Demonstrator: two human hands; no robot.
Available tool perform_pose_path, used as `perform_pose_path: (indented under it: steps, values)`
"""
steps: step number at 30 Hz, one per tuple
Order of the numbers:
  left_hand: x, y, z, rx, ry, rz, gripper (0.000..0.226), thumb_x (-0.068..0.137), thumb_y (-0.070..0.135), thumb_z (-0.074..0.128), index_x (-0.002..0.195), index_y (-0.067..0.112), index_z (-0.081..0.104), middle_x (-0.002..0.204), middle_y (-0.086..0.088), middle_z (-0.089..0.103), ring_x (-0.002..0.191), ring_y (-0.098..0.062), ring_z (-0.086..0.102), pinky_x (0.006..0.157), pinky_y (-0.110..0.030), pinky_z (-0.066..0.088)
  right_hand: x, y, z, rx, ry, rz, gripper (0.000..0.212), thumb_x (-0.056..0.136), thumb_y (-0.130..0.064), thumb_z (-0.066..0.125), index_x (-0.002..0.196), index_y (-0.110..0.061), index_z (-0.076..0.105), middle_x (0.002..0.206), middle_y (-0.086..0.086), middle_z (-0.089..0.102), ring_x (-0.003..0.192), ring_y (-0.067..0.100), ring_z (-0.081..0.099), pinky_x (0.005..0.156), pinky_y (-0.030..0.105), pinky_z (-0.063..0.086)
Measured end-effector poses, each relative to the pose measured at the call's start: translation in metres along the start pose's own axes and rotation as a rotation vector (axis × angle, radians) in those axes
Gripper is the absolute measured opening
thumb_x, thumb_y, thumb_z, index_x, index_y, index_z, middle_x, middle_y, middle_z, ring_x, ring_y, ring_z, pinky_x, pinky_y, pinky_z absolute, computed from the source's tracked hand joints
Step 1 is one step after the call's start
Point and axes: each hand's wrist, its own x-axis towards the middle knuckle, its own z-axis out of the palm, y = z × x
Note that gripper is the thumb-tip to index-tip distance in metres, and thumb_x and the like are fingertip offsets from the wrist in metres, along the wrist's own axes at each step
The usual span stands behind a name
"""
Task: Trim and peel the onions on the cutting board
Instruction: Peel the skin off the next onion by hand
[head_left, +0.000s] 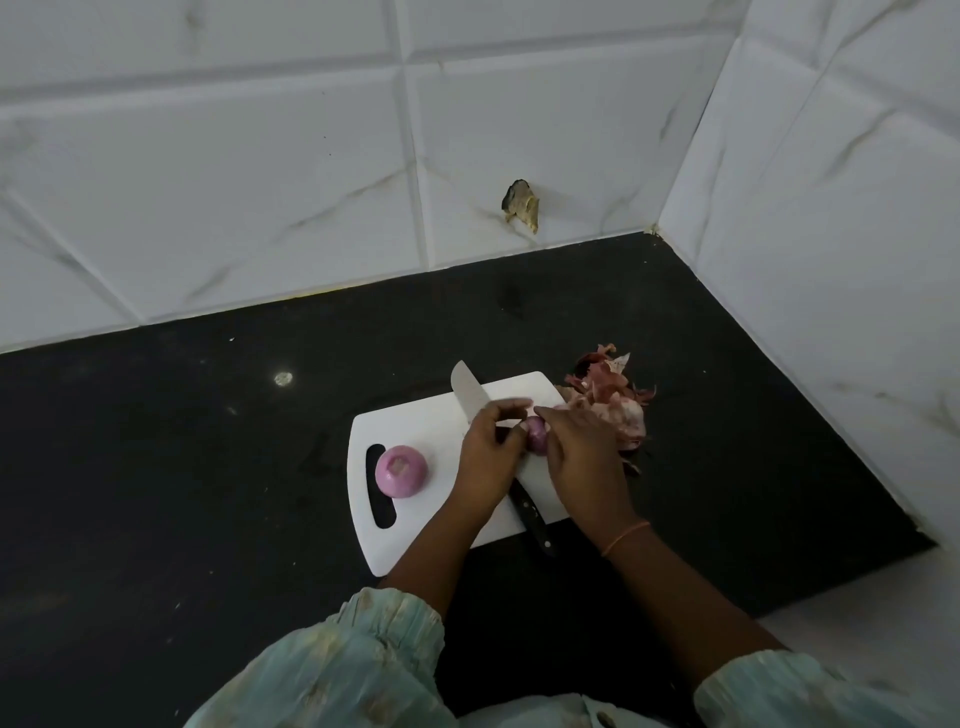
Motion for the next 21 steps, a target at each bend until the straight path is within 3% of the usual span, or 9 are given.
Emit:
perform_pose_path:
  steps: [2, 5, 7, 9, 12, 14, 17, 19, 21]
  values:
    - [0.002, -0.001, 0.002, 0.098, -0.011, 0.019, 0.029, 0.096, 0.005, 0.053, 0.116, 0.021, 0.065, 0.12, 0.007, 0.065, 0.098, -0.007, 0.065, 0.084, -0.02, 0.055, -0.001, -0.004, 0.005, -0.025, -0.006, 0.059, 0.05, 0.092, -0.031, 0.028, 0.117, -0.011, 0.067, 0.113, 0.008, 0.069, 0.11, 0.027, 0.06, 0.095, 0.045, 0.046]
    - [0.003, -0.002, 0.002, 0.174, -0.008, 0.038, 0.029, 0.095, 0.009, 0.056, 0.119, 0.022, 0.064, 0.124, 0.005, 0.062, 0.102, -0.01, 0.062, 0.084, -0.014, 0.05, 0.001, -0.002, 0.003, -0.045, -0.004, 0.066, 0.051, 0.091, -0.034, 0.027, 0.118, -0.013, 0.066, 0.113, 0.007, 0.069, 0.111, 0.029, 0.057, 0.094, 0.048, 0.045]
    - [0.001, -0.005, 0.001, 0.276, -0.037, 0.12, 0.033, 0.089, 0.014, 0.065, 0.121, 0.02, 0.064, 0.122, 0.004, 0.06, 0.103, -0.01, 0.06, 0.082, -0.007, 0.045, 0.001, 0.002, 0.002, 0.004, 0.002, 0.09, 0.043, 0.094, -0.033, 0.034, 0.121, -0.018, 0.063, 0.114, 0.006, 0.068, 0.112, 0.027, 0.055, 0.095, 0.046, 0.041]
    - [0.0, -0.01, 0.003, 0.365, -0.084, 0.226, 0.044, 0.08, 0.018, 0.076, 0.122, 0.018, 0.064, 0.118, 0.004, 0.062, 0.104, -0.008, 0.058, 0.086, -0.01, 0.046, 0.0, 0.008, 0.002, 0.039, 0.018, 0.107, 0.032, 0.095, -0.023, 0.046, 0.123, -0.022, 0.061, 0.115, 0.005, 0.066, 0.112, 0.025, 0.054, 0.097, 0.04, 0.035]
    - [0.001, -0.011, 0.005, 0.464, -0.086, 0.259, 0.042, 0.078, 0.022, 0.08, 0.117, 0.019, 0.064, 0.114, 0.003, 0.063, 0.103, -0.009, 0.057, 0.09, -0.02, 0.049, -0.002, 0.017, 0.001, 0.053, -0.002, 0.081, 0.036, 0.091, -0.015, 0.051, 0.125, -0.025, 0.059, 0.114, 0.006, 0.066, 0.112, 0.026, 0.055, 0.098, 0.041, 0.035]
    - [0.001, -0.006, 0.002, 0.462, -0.063, 0.244, 0.038, 0.08, 0.024, 0.079, 0.113, 0.02, 0.062, 0.111, 0.005, 0.061, 0.097, -0.006, 0.056, 0.083, -0.015, 0.048, -0.006, 0.024, -0.002, -0.007, -0.021, 0.055, 0.038, 0.088, -0.014, 0.058, 0.124, -0.026, 0.06, 0.113, 0.006, 0.066, 0.112, 0.028, 0.055, 0.097, 0.041, 0.035]
    - [-0.002, 0.008, -0.005, 0.226, 0.016, 0.132, 0.028, 0.084, 0.023, 0.074, 0.109, 0.022, 0.061, 0.105, 0.007, 0.066, 0.087, -0.006, 0.064, 0.074, -0.018, 0.053, -0.007, 0.036, -0.013, -0.095, 0.006, 0.065, 0.03, 0.085, -0.013, 0.064, 0.111, -0.027, 0.067, 0.109, -0.001, 0.067, 0.113, 0.025, 0.052, 0.096, 0.038, 0.03]
    - [-0.004, 0.024, -0.011, -0.091, 0.03, -0.077, 0.02, 0.089, 0.02, 0.062, 0.109, 0.02, 0.061, 0.101, -0.001, 0.07, 0.079, -0.015, 0.068, 0.075, -0.034, 0.057, -0.007, 0.038, -0.025, -0.126, 0.068, 0.143, 0.019, 0.086, -0.012, 0.063, 0.096, -0.026, 0.068, 0.104, -0.004, 0.068, 0.116, 0.024, 0.048, 0.094, 0.039, 0.029]
    - [-0.004, 0.04, -0.016, -0.447, -0.007, -0.221, 0.023, 0.092, 0.016, 0.048, 0.111, 0.013, 0.061, 0.099, -0.013, 0.069, 0.076, -0.023, 0.067, 0.073, -0.036, 0.057, -0.003, 0.03, -0.035, -0.153, 0.113, 0.204, 0.016, 0.087, -0.013, 0.062, 0.095, -0.027, 0.067, 0.109, -0.004, 0.065, 0.121, 0.026, 0.045, 0.094, 0.041, 0.03]
